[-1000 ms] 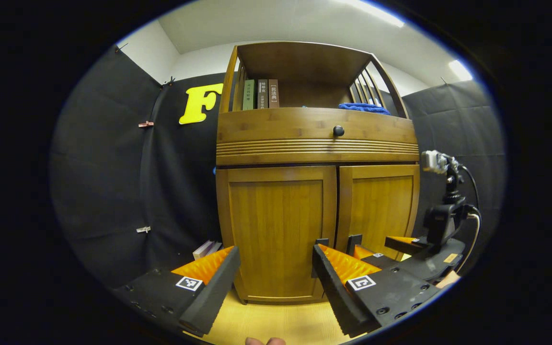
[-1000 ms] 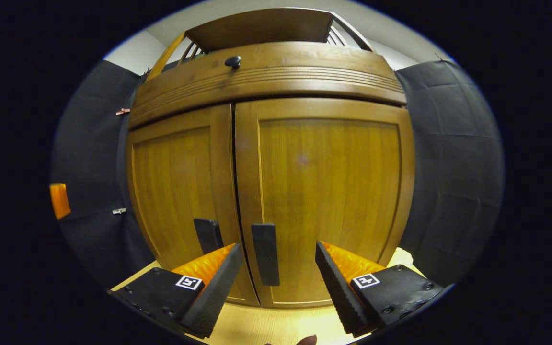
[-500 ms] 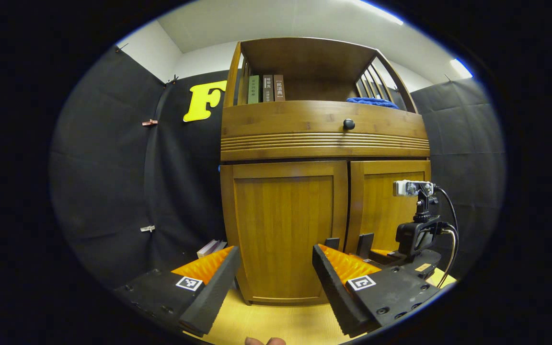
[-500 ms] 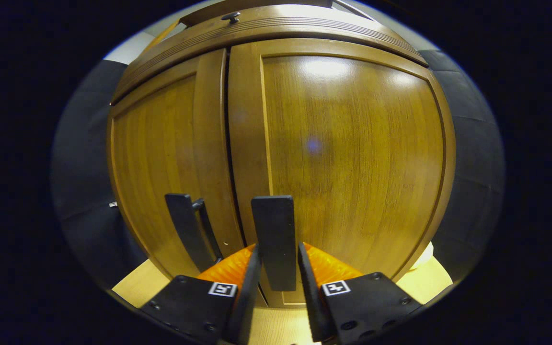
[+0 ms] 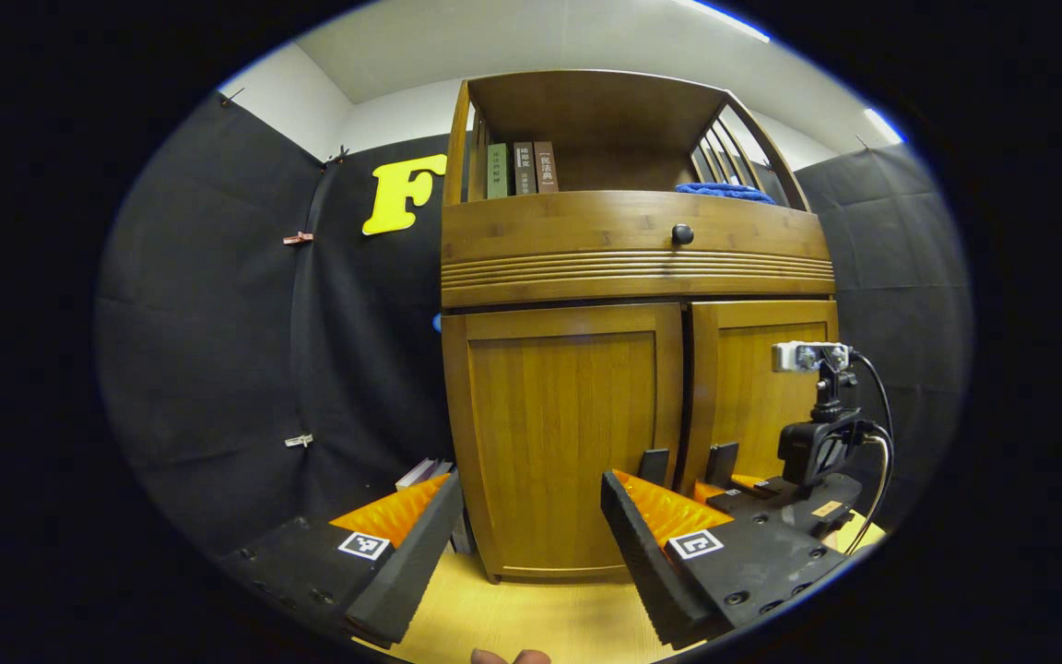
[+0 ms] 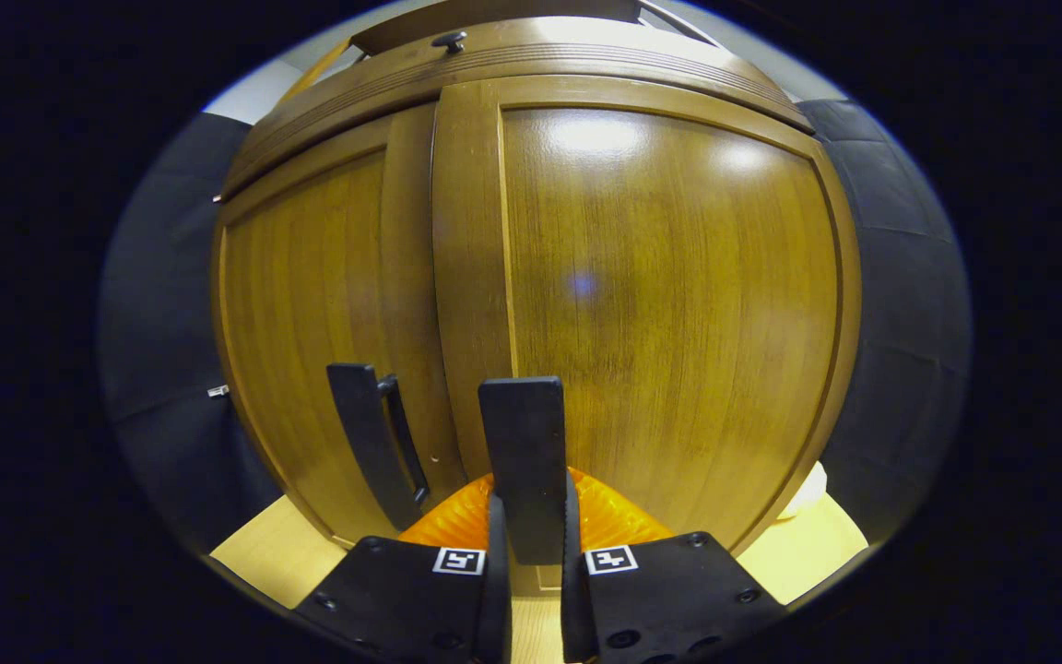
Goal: Open the right door of the double-door shoe cabinet with the right hand, and open the left door with the left hand.
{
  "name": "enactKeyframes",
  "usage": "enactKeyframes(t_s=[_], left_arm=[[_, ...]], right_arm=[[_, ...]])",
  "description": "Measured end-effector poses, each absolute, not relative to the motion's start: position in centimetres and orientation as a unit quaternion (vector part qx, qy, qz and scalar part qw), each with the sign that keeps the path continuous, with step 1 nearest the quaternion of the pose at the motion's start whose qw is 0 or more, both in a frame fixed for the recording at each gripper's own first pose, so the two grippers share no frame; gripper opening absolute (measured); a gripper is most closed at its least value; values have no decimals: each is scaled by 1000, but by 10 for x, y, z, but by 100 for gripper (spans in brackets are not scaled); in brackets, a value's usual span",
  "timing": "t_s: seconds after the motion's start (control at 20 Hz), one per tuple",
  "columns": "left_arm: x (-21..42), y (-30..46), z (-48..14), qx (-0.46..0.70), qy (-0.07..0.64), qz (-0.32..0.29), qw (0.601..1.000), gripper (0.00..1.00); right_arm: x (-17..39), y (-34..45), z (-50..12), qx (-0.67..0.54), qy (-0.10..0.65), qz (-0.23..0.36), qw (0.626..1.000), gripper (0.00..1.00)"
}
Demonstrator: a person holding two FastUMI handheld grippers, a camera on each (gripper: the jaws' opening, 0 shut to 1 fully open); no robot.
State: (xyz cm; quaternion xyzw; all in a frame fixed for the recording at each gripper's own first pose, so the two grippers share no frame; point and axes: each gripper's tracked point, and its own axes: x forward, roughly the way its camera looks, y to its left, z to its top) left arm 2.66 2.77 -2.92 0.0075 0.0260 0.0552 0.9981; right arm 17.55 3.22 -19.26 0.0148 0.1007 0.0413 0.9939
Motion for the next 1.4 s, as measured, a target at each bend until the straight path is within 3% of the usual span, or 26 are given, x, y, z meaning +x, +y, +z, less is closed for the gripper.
enactKeyframes(t_s=[0.35,0.7,1.4], left_arm=[[11,22,-31,-1,30,50,998,93],[-1,5,-30,-4,30,38,999,93],[10,-47,-39,-16,35,-16,999,94]], right_arm=[[114,11,-187,31,108,76,991,24],[58,-26,-183,28,114,72,990,24],[-10,-125,-160,60,124,12,990,23]])
